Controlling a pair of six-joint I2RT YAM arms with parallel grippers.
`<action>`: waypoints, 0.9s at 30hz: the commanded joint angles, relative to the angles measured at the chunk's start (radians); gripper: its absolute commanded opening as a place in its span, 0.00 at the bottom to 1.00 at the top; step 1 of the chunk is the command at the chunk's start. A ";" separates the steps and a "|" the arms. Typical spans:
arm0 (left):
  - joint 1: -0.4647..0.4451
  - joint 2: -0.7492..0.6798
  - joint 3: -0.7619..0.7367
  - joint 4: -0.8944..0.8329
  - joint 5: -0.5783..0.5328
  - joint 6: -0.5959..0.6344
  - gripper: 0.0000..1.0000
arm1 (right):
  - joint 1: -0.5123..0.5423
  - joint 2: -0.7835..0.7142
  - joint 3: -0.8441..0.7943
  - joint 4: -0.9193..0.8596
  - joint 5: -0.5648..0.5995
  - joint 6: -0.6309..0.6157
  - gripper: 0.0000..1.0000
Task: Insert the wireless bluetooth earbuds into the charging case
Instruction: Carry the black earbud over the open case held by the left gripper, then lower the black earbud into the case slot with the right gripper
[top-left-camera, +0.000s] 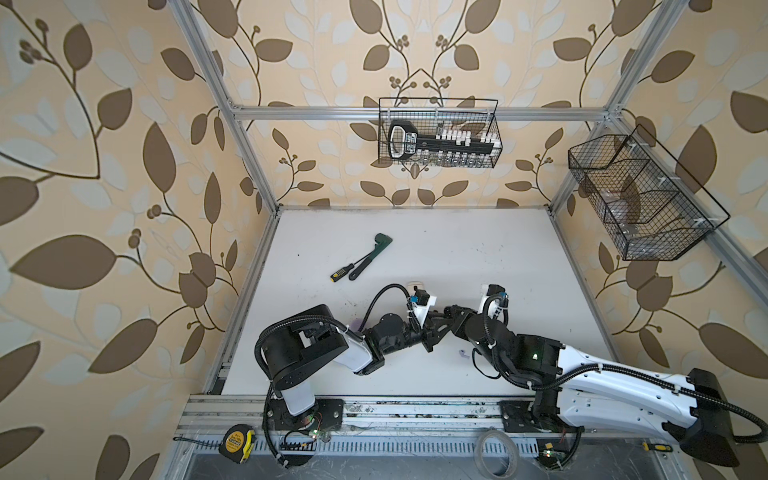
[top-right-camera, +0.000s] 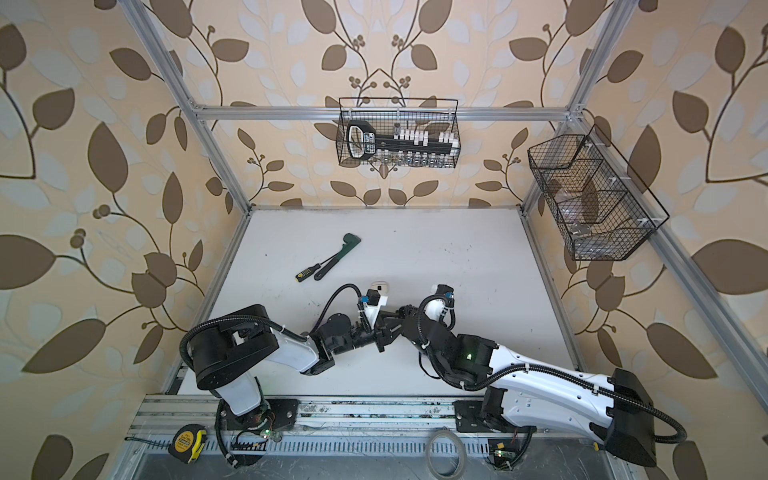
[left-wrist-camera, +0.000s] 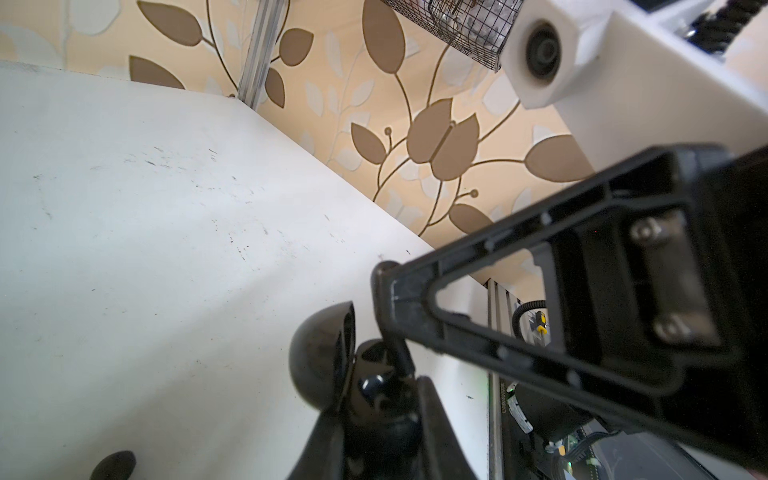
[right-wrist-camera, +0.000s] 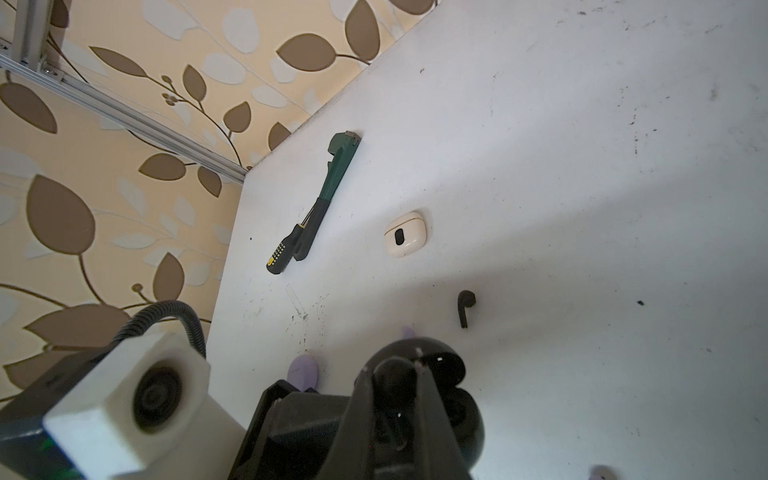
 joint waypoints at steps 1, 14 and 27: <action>-0.006 -0.042 0.022 0.086 0.022 -0.002 0.00 | 0.007 0.010 0.002 0.015 0.016 0.017 0.10; -0.006 -0.051 0.027 0.087 -0.020 -0.003 0.00 | 0.035 -0.026 -0.040 0.006 0.021 0.055 0.08; -0.006 -0.073 0.025 0.086 -0.033 0.012 0.00 | 0.059 -0.059 -0.070 -0.006 0.036 0.080 0.07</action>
